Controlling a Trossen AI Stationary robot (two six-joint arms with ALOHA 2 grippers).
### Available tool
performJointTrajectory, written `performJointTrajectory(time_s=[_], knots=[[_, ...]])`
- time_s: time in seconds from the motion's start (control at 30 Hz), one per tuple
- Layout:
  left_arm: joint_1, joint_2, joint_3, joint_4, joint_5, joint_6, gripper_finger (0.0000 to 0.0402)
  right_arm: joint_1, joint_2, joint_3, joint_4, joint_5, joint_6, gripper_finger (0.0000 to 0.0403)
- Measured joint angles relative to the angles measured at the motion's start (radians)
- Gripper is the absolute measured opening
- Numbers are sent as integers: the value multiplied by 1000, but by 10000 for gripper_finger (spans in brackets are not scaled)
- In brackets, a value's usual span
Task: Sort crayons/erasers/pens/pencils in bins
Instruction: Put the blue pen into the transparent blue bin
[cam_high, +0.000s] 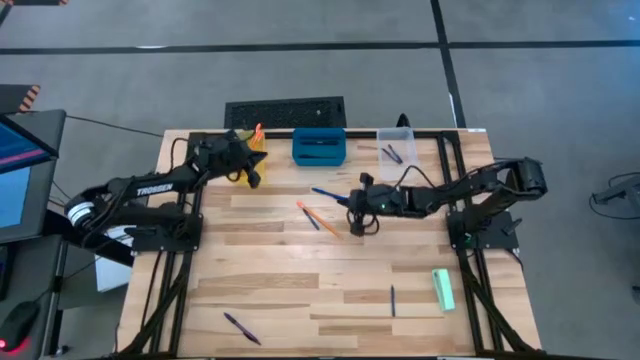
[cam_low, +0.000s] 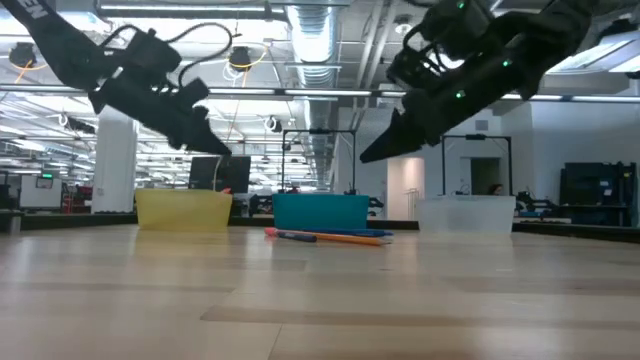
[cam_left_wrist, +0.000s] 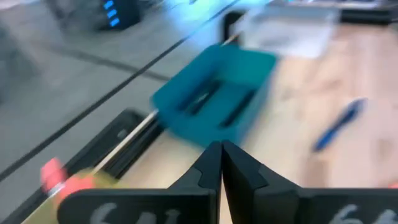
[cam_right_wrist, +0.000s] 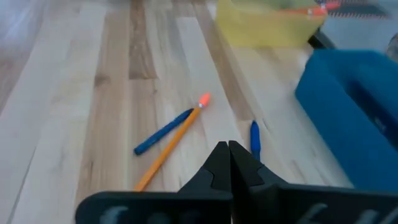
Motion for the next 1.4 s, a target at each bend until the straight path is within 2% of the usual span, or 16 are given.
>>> performJointTrajectory(time_s=[0.2, 0.3, 0.4, 0.53, 0.7, 0.83, 0.97, 1.17, 1.4], knots=[[-151, -12, -14, 145, 54, 17, 0, -83, 0, 25, -139, -87, 93, 8], [-204, -11, -52, 270, 51, 4, 0, -109, 0, 65, -255, -107, 111, 30], [-234, -11, -94, 416, 51, -25, 0, -123, 0, 101, -333, -110, 111, 66], [-255, -11, -133, 515, 50, -47, 0, -143, 0, 160, -434, -113, 115, 125], [-254, -11, -136, 553, 66, -31, 0, -165, 0, 215, -524, -113, 122, 200], [-254, -11, -140, 577, 67, -50, 0, -186, 12, 264, -563, -113, 135, 236], [-254, -11, -153, 591, 67, -42, 0, -200, 88, 336, -613, -141, 131, 242], [-254, -11, -157, 597, 92, -51, 0, -200, 251, 488, -745, -145, 101, 232], [-254, -11, -157, 583, 93, -62, 0, -203, 379, 611, -868, -161, 80, 223]])
